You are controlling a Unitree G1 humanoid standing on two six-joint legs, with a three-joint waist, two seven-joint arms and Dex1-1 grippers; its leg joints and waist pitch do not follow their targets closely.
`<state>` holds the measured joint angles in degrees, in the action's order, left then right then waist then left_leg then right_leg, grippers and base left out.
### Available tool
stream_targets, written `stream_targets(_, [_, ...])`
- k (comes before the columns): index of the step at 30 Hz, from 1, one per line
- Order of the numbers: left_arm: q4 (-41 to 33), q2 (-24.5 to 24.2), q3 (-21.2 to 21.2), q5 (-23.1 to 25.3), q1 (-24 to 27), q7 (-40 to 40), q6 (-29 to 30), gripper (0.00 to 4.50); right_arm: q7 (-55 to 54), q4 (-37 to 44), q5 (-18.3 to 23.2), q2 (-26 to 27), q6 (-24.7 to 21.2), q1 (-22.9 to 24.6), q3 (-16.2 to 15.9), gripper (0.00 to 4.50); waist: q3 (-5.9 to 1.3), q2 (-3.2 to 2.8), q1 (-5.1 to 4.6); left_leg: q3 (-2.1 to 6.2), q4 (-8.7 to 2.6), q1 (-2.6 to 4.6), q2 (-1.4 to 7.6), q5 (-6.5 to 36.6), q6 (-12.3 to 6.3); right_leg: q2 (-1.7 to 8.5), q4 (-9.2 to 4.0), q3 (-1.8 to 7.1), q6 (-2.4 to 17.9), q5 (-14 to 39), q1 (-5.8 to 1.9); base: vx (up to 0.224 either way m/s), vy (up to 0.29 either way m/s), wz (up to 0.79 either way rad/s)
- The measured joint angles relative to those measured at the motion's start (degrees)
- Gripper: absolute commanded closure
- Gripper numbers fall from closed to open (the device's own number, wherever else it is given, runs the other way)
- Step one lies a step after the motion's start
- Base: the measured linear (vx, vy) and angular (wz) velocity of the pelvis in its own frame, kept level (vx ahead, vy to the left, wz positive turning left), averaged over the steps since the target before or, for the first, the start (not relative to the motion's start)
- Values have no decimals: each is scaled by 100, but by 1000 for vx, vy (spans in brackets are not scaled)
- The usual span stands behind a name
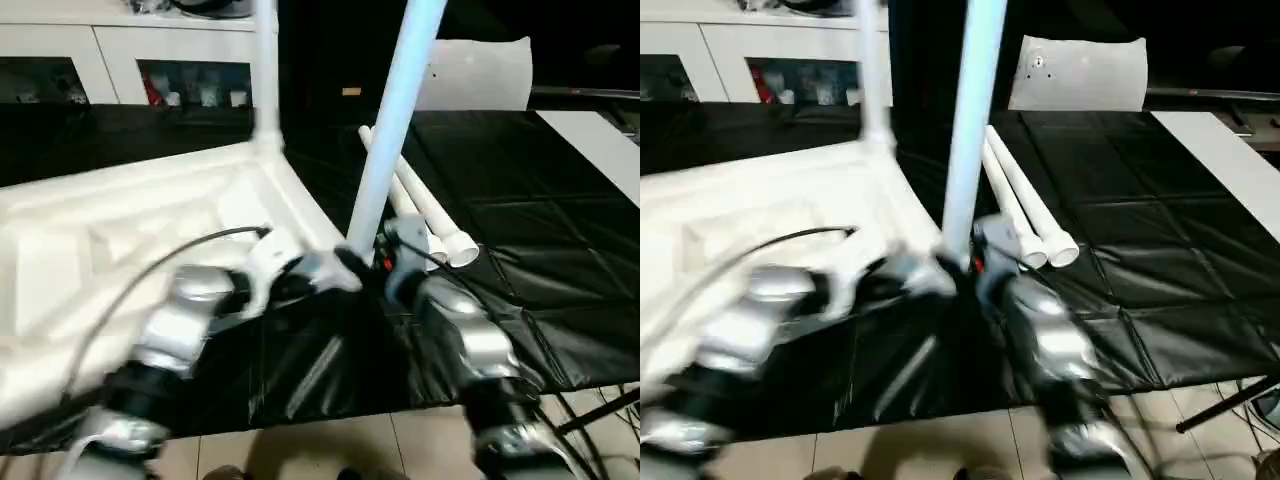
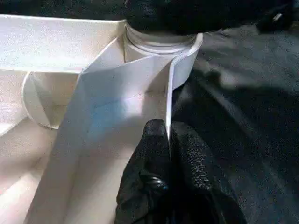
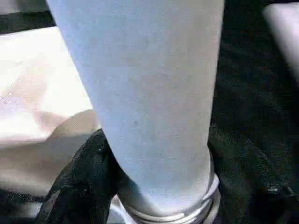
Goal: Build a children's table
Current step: Rotate leg to tighten
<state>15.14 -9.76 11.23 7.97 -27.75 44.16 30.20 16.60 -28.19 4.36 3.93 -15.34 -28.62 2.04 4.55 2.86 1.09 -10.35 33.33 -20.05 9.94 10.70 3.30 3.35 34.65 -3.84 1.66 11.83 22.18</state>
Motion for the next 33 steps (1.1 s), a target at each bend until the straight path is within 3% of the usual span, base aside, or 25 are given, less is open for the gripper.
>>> stream_targets(1, [18, 83, 7, 41, -24, -107, 27, 450, -154, -51, -20, 20, 13, -51, 10, 135, 0, 0, -6, 0, -2, -2, 0, 0, 0, 0, -7, 0, 0, 0, 0, 0, 0, 0])
stream_targets(4, [128, 127, 53, 66, -145, -192, 47, 450, -237, -128, -26, 50, 158, -66, 31, 121, -1, 1, 0, 0, -15, -11, -2, -1, -2, 0, -26, -1, -2, -2, -6, 0, 0, 0])
stream_targets(8, [138, -71, 107, 74, -204, -128, -47, 450, -141, -121, -48, 132, 339, -10, 15, 70, -3, 6, -28, 0, -14, -19, -1, -8, -15, 0, -27, 1, -15, -46, -1, 0, 0, 0])
stream_targets(15, [93, -760, 223, -106, -156, 671, -691, 450, 1185, 289, 55, -480, 808, 422, -401, 7, -5, 8, -9, 0, -54, -66, 13, -24, -35, -14, -9, -10, 11, -80, 67, 0, 0, 0])
stream_targets(18, [143, -1139, 234, -217, -119, 1125, -1135, 450, 1938, 414, 238, -874, 850, 487, -489, 7, -4, 8, 25, 0, -48, -99, 14, -29, -43, -14, 10, -10, 17, -76, 104, 0, 0, 0])
stream_targets(23, [208, -1586, 342, -432, -9, 2004, -1783, 450, 2897, 737, 471, -1376, 866, 500, -595, 7, -4, 9, 137, -3, -29, -100, 10, -26, -42, -6, 12, -8, 21, -72, 96, 0, 0, 0])
stream_targets(29, [448, -2041, 513, -604, -80, 2815, -2386, 450, 4314, 783, 744, -2148, 714, 474, -778, 7, -3, 13, 160, -3, -2, -89, 11, -12, -22, -3, 28, -6, 22, -77, 81, 0, 0, 0])
stream_targets(33, [669, -2140, 553, -604, -198, 3178, -2634, 450, 4899, 768, 835, -2254, 685, 364, -957, 46, -3, 13, 170, -2, -1, -84, 14, -13, -20, -4, 40, -8, 21, -78, 82, 0, 0, 0])
